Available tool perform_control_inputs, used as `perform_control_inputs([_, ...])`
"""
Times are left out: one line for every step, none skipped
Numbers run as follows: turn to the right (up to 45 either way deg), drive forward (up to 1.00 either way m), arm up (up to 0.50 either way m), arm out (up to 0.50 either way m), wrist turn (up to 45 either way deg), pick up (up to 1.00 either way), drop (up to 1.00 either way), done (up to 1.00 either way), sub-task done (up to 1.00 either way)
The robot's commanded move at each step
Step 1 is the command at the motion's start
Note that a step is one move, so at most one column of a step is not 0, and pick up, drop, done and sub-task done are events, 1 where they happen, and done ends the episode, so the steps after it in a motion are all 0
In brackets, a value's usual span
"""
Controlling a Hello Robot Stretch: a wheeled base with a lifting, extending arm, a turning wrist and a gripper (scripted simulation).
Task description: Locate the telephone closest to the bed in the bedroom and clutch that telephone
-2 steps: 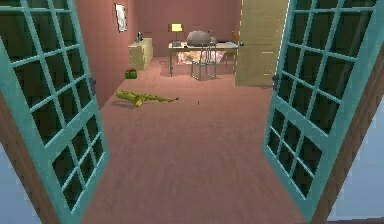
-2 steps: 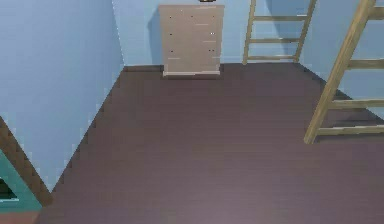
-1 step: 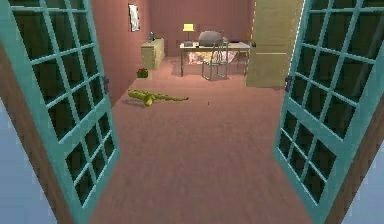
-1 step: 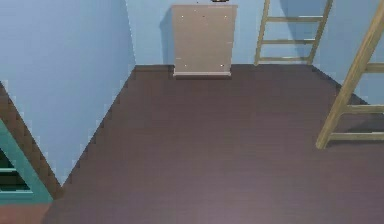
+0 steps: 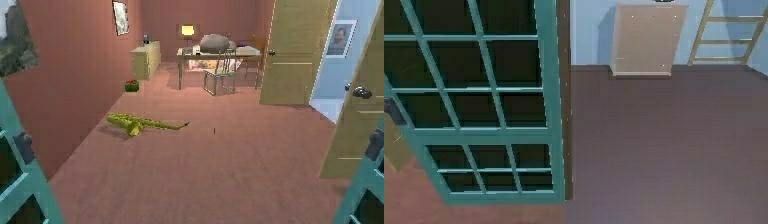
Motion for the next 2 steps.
perform_control_inputs([0.0,1.0,0.0,0.0,0.0,0.0,0.0,0.0,0.0])
perform_control_inputs([0.0,0.2,0.0,0.0,0.0,0.0,0.0,0.0,0.0])
